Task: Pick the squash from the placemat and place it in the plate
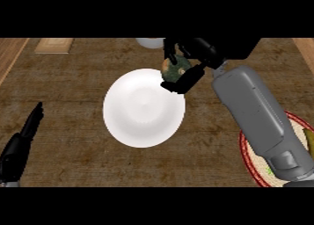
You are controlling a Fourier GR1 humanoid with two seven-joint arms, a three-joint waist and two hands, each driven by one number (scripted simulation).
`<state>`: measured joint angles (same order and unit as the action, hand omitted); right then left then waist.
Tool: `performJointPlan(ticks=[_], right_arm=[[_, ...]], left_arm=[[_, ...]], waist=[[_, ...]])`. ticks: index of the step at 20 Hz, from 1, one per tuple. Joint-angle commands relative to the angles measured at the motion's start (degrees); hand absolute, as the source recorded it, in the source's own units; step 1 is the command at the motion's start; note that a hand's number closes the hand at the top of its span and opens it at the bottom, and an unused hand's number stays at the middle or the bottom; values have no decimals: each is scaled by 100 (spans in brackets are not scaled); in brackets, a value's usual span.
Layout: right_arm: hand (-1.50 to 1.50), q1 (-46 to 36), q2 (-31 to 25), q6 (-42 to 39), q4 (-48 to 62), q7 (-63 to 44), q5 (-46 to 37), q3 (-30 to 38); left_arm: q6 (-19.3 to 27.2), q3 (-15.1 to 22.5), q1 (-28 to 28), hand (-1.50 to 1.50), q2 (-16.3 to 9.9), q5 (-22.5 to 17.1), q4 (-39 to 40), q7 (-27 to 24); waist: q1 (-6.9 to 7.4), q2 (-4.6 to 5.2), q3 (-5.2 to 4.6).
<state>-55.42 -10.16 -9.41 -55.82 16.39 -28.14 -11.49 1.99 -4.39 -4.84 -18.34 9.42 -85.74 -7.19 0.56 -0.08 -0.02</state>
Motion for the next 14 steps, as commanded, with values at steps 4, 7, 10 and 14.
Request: performJointPlan(ticks=[4,7,10,14], right_arm=[[150,-158,873,109,554,-511,-620,-541],[150,6,1000,450,529,-776,-337,-1143],[150,-469,1008,869,1757,-367,-112,-1267],[150,40,1013,817,1565,-928,1011,-1362]], left_arm=[[-65,-118,442,0,43,15,544,-102],[-17,56,50,0,131,118,-303,303],[92,191,82,0,301,289,-45,3],[-259,62,130,0,28,86,-180,75]], waist=[[-7,24,-2],[65,6,3],[220,61,1],[304,51,5]])
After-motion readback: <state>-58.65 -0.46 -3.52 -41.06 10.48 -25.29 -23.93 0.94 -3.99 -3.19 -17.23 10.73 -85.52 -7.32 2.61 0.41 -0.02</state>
